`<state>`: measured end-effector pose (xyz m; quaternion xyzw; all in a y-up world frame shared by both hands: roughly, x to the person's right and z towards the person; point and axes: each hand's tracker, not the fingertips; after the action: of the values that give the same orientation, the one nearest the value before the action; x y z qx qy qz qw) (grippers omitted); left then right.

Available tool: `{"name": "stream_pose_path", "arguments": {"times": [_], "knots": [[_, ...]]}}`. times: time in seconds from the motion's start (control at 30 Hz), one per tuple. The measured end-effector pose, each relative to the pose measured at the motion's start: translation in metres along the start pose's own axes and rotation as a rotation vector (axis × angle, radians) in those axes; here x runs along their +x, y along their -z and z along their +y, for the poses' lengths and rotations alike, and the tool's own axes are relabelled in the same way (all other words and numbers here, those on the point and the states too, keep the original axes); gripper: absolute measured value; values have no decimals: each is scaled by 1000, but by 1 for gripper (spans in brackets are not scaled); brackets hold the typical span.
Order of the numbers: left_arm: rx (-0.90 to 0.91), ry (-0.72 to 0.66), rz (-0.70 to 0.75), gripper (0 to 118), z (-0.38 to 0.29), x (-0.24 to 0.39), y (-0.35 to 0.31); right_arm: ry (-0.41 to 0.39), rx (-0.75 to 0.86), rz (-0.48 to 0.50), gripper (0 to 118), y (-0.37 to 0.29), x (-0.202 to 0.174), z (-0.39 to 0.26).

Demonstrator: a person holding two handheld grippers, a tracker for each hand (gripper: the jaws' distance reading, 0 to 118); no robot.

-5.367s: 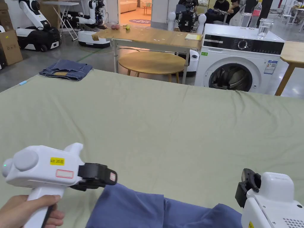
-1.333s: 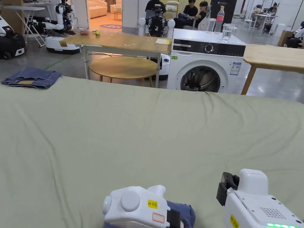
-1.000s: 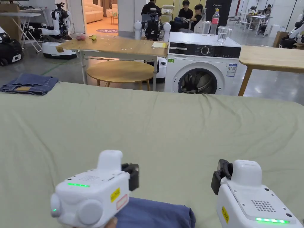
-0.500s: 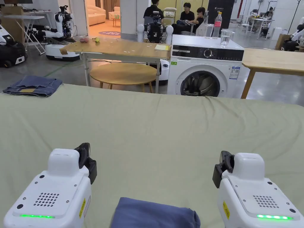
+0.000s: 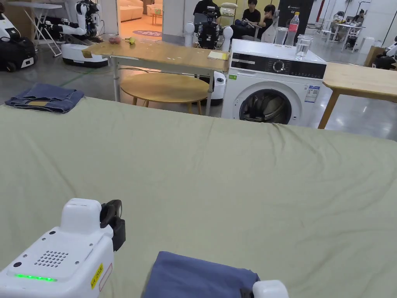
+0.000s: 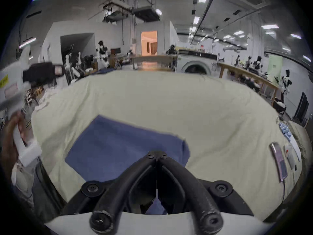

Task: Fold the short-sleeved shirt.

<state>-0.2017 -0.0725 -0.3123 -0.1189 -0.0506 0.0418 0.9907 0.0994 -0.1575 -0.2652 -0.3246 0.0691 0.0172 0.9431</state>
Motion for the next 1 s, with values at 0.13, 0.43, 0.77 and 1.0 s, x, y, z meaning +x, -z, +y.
{"name": "stream_pose_path", "arguments": {"times": [0.13, 0.43, 0.77, 1.0], "knots": [[-132, -38, -72, 0, -2, -10, 7, -57, -64, -71, 0, 15, 0, -23], [-481, -117, -288, 0, 0, -42, 25, -76, -44, -79, 0, 17, 0, -21], [-813, -436, -589, 69, -34, -86, 81, -36, -51, -53, 0, 18, 7, -21], [-916, -677, -742, 70, -75, -73, 114, -18, -54, -44, 0, 19, 10, -21]]}}
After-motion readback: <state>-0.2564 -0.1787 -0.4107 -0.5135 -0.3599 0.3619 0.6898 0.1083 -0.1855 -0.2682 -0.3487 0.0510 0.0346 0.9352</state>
